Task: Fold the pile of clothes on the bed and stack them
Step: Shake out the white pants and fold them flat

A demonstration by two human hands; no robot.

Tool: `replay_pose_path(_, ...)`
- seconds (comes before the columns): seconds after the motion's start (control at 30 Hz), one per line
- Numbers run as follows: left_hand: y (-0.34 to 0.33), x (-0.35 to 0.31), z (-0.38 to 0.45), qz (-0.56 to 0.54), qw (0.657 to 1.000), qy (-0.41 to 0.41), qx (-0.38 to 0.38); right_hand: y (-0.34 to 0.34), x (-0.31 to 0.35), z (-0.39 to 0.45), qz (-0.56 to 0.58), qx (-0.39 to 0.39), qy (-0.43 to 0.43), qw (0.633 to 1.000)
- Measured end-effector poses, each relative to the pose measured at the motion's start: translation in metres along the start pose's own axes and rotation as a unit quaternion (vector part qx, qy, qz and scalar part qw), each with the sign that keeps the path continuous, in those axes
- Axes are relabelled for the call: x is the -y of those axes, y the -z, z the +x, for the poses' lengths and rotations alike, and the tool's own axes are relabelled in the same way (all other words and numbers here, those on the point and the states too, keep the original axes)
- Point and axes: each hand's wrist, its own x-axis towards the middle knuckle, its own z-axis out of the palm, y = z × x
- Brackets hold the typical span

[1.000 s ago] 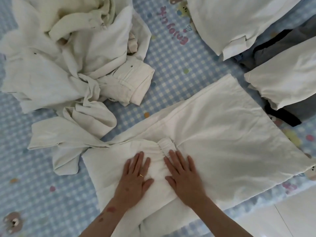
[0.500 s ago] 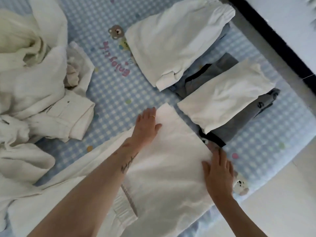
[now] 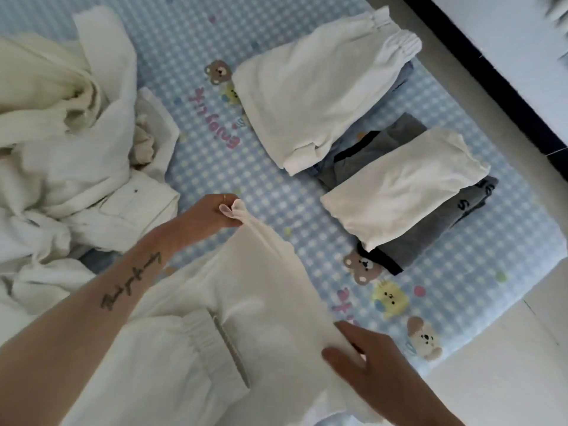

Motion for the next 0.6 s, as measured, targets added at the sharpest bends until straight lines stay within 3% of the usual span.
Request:
replay_pose_path(0.13, 0.067, 0.04, -0.094, -0.014, 1.0, -0.004, -0.015, -0.079, 0.065, -0.027, -0.003, 0.114, 0.078, 0.99)
replay_pose_path(0.3, 0.119, 0.12, -0.193, 0.081, 0.992, 0.039, -0.091, -0.208, 0.113, -0.047, 0.007, 0.156, 0.153, 0.976)
replay_pose_path(0.43, 0.131, 0.181, -0.25, 0.15, 0.98, 0.07, -0.108, -0.311, 0.107, -0.052, -0.086, 0.177, 0.186, 0.963)
replay_pose_path(0.47, 0.13, 0.195, -0.26, 0.17, 0.976, 0.072, -0.116, -0.33, 0.103, -0.051, -0.143, 0.142, 0.204, 0.958)
replay_pose_path(0.53, 0.123, 0.218, -0.269, 0.201, 0.971, 0.04, -0.125, -0.354, 0.1, -0.051, -0.218, 0.087, 0.216, 0.948)
replay_pose_path(0.6, 0.116, 0.236, -0.269, 0.239, 0.964, 0.002, -0.116, -0.378, 0.09, -0.048, -0.243, 0.103, 0.162, 0.951)
